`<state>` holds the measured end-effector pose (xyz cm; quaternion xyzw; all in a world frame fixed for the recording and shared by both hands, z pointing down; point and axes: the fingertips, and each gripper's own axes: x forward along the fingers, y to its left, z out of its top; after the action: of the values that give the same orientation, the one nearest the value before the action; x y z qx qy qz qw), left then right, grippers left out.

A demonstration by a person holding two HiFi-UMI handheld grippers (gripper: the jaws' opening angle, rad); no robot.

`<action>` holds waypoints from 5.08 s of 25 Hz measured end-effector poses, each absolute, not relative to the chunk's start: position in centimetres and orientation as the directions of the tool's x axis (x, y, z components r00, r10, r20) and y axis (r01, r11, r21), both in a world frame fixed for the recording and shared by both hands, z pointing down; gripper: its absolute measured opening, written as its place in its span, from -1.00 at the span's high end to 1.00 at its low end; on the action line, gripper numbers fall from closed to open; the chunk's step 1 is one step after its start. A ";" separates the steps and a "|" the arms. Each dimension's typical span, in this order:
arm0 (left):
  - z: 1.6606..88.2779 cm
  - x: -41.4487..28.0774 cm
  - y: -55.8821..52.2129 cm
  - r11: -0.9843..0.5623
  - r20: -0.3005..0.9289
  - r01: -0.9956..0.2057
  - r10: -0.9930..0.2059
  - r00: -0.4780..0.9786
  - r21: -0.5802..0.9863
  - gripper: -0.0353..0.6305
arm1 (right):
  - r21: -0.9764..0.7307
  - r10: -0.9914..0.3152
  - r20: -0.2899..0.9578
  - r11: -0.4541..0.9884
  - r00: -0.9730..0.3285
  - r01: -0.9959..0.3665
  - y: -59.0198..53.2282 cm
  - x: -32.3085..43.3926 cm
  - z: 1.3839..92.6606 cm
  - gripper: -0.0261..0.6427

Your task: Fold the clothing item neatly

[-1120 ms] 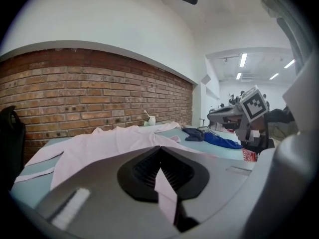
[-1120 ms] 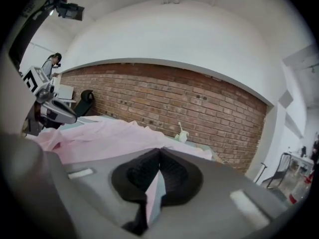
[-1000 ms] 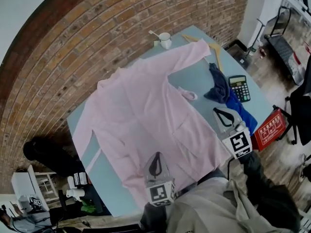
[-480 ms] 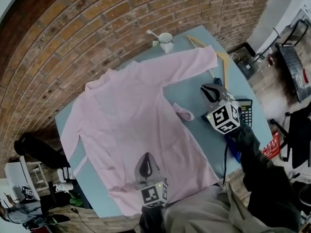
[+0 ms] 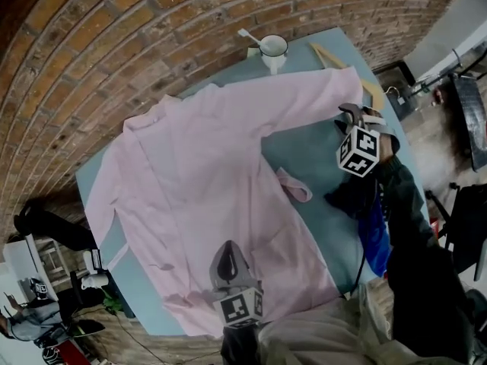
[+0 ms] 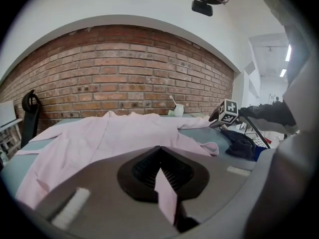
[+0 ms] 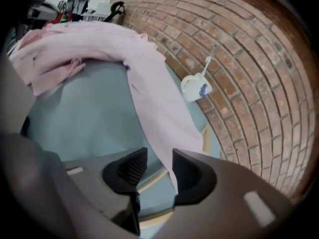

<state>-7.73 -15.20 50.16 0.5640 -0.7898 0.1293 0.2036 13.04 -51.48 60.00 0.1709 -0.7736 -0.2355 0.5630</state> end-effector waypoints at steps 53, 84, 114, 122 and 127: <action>48.6 -44.2 10.8 0.703 0.445 -0.709 -0.652 -0.614 0.053 0.87 | 0.479 -0.285 0.524 0.878 -0.802 0.001 -7.8 -18.1 45.7 0.92; 59.8 -63.9 7.8 0.600 0.658 -0.777 -0.510 -0.555 -0.190 0.87 | 0.317 -0.164 0.557 0.948 -0.815 0.026 -7.3 -26.4 51.3 0.92; 53.2 -31.7 -10.3 0.146 0.502 -0.989 -0.855 -0.128 -0.003 -0.06 | 0.348 -0.468 0.529 0.881 -0.708 -0.321 -11.5 -8.5 47.2 0.92; 56.4 -44.3 -8.8 0.330 0.561 -0.940 -0.765 -0.317 -0.082 -0.07 | 0.323 -0.456 0.563 0.889 -0.689 -0.325 -10.2 -6.2 48.3 0.92; 57.8 -44.2 -9.4 0.325 0.588 -0.938 -0.737 -0.333 -0.123 0.34 | 0.303 -0.456 0.541 0.890 -0.707 -0.342 -11.2 -7.9 48.3 0.92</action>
<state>-44.17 -9.44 57.79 0.5343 -0.7837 0.2283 0.2194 -7.87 -11.19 48.30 0.2168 -0.9193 -0.0904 0.3157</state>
